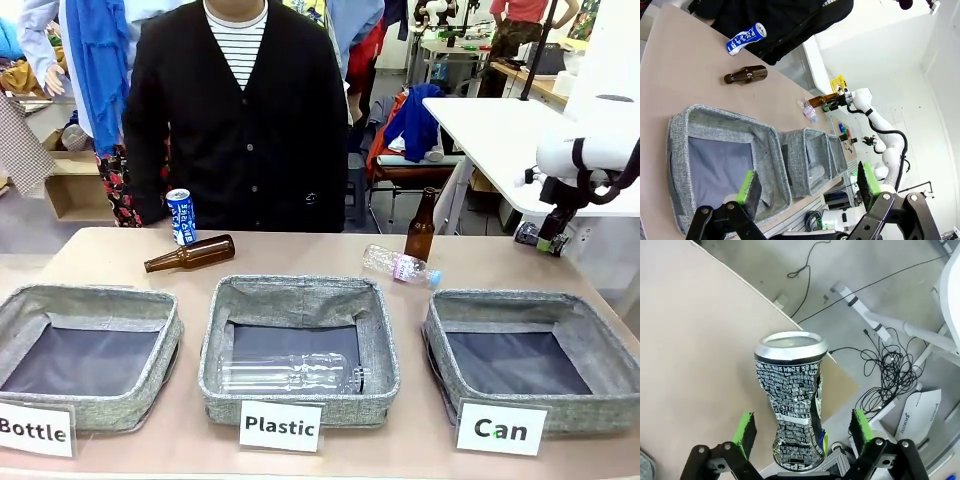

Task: Sort the can waste into the basket.
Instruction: Pick up the can waste from the table and place it in the right Fabric basket.

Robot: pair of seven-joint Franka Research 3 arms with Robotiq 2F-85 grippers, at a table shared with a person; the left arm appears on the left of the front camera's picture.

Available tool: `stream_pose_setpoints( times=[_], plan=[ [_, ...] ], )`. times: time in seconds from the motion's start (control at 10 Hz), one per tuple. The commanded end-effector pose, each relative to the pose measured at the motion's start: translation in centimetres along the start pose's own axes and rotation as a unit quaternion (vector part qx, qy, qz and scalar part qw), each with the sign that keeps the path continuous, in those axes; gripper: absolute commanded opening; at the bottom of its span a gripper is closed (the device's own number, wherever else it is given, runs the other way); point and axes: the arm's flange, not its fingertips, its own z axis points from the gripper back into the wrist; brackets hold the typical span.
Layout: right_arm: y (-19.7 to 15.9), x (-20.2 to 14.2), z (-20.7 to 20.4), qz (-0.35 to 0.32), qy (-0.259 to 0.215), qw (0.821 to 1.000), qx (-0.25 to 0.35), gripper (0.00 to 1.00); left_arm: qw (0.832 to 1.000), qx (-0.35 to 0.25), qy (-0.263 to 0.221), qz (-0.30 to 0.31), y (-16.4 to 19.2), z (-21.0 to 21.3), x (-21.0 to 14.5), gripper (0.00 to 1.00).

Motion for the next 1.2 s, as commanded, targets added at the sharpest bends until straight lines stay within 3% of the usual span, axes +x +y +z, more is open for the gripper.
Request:
stream_pose_setpoints(
  times=[0.0, 0.1, 0.2, 0.4, 0.5, 0.7, 0.9, 1.0, 1.1],
  plan=[
    [-1.2, 0.9, 0.3, 0.002, -0.013, 1.0, 0.015, 0.58, 1.0, -0.01, -0.008, -0.011, -0.1, 0.0, 0.1, 1.0],
    [-1.1, 0.9, 0.3, 0.003, -0.01, 1.0, 0.015, 0.4, 1.0, -0.01, -0.008, -0.011, -0.1, 0.0, 0.1, 1.0],
    [-1.2, 1.0, 0.3, 0.004, -0.013, 1.0, 0.015, 0.0, 1.0, -0.01, -0.008, -0.011, -0.1, 0.0, 0.1, 1.0],
    [-0.9, 1.2, 0.1, 0.006, -0.012, 1.0, 0.015, 0.0, 1.0, -0.01, -0.008, -0.011, -0.1, 0.0, 0.1, 1.0],
    [-0.7, 1.2, 0.2, 0.009, -0.01, 1.0, 0.016, 0.14, 1.0, -0.01, -0.008, -0.011, -0.1, 0.0, 0.1, 1.0],
    [0.6, 1.6, 1.6, 0.018, -0.002, 1.0, 0.007, 0.0, 1.0, -0.01, -0.008, -0.011, -0.1, 0.0, 0.1, 1.0],
    [4.9, 0.5, 7.3, -0.001, 0.001, 1.0, -0.027, 0.0, 1.0, -0.01, -0.008, -0.011, -0.1, 0.0, 0.1, 1.0],
    [8.1, -0.8, 11.0, -0.043, -0.006, 0.999, -0.004, 0.18, 1.0, -0.01, -0.008, -0.011, -0.1, 0.0, 0.1, 1.0],
    [12.1, -2.7, 14.5, -0.021, -0.041, 0.999, 0.021, 0.18, 1.0, -0.01, -0.008, -0.011, -0.1, 0.0, 0.1, 1.0]
  ],
)
